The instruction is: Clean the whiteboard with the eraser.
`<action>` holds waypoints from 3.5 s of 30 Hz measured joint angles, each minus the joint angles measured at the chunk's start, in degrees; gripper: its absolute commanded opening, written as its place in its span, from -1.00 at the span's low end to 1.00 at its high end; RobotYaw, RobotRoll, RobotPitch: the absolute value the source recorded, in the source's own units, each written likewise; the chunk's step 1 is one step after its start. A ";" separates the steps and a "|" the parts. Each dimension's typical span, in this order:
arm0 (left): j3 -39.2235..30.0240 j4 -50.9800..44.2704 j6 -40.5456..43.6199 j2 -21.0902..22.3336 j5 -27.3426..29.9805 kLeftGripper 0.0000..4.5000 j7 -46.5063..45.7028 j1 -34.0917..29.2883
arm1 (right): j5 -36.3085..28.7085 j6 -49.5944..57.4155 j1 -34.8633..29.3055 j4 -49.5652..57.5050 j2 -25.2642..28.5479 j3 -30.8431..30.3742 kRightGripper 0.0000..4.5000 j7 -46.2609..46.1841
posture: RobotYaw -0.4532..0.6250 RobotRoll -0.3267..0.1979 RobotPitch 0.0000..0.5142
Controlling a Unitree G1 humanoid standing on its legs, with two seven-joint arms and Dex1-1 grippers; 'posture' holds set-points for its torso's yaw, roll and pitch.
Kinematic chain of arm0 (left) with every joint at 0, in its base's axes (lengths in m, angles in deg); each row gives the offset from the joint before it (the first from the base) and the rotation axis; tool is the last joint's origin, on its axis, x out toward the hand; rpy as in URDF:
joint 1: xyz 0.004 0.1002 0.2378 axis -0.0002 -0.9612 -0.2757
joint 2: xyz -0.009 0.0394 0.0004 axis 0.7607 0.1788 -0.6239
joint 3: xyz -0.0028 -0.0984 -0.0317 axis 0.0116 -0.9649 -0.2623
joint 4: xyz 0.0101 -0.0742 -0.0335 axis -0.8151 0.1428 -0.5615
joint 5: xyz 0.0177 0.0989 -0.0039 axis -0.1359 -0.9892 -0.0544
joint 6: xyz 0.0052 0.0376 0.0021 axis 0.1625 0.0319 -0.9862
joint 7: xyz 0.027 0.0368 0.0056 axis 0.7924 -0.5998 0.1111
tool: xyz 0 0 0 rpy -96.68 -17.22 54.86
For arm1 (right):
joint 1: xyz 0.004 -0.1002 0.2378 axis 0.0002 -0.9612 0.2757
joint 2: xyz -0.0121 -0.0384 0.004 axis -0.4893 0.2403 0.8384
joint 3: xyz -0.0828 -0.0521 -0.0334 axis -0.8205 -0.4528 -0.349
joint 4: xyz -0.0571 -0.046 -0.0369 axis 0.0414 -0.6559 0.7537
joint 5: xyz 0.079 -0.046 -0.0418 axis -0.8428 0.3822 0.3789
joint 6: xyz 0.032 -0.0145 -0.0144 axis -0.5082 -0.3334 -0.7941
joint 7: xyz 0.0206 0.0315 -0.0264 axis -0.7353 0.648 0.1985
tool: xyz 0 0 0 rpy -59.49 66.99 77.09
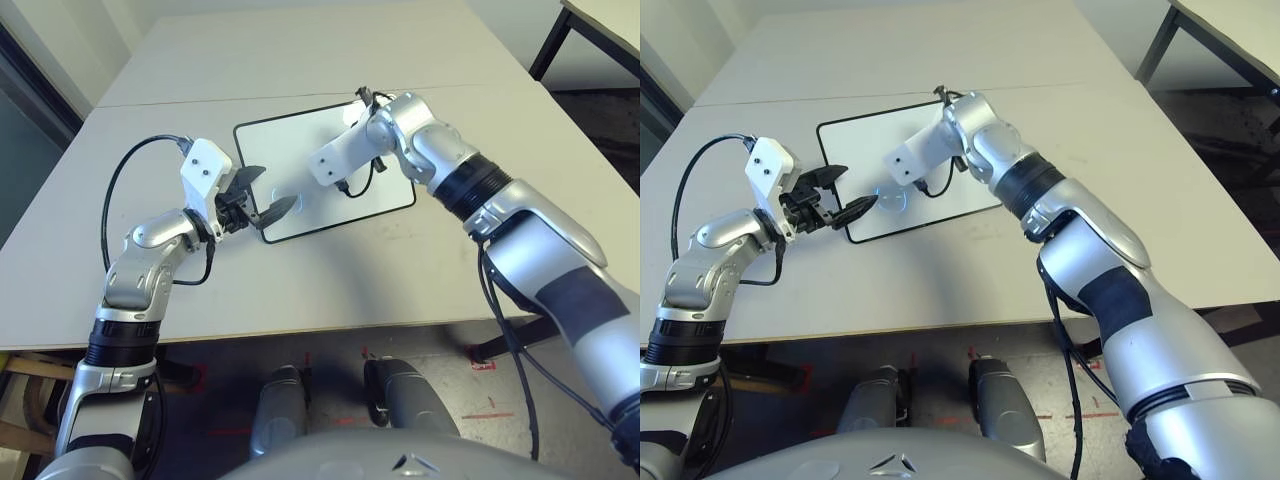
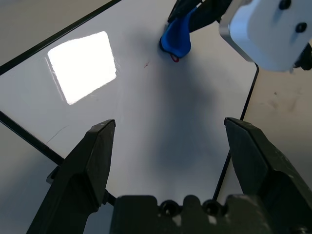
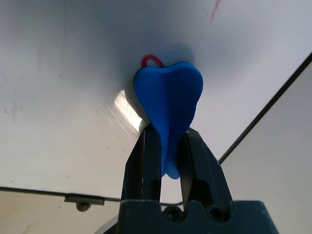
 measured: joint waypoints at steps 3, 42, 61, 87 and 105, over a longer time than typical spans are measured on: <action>0.00 -0.01 0.00 -0.01 0.00 1.00 -0.01 0.00 | 0.42 0.01 -1.31 2.14 -0.15 -0.13 -0.84 0.79 | -0.24 0.25 -0.62; 0.08 2.24 -1.38 -0.39 -0.17 1.00 0.18 0.80 | -1.79 -0.54 1.24 -3.18 4.24 1.34 -0.85 -0.85 | -0.27 0.25 -0.71; 0.07 2.07 -1.40 -0.34 -0.16 1.00 0.13 0.35 | 0.20 0.38 -2.41 3.00 -0.39 -0.04 -0.85 0.27 | -0.25 0.25 -0.66; 1.08 2.18 -1.41 -1.18 -0.19 1.00 0.17 0.90 | -10.23 12.06 -3.55 8.81 7.29 11.60 -0.85 9.91 | -0.35 0.25 -0.61; 2.33 6.20 -3.52 -3.32 -0.98 1.00 0.67 2.89 | -23.30 52.58 -6.39 5.94 18.93 17.62 -0.86 26.32 | -0.41 0.25 -0.64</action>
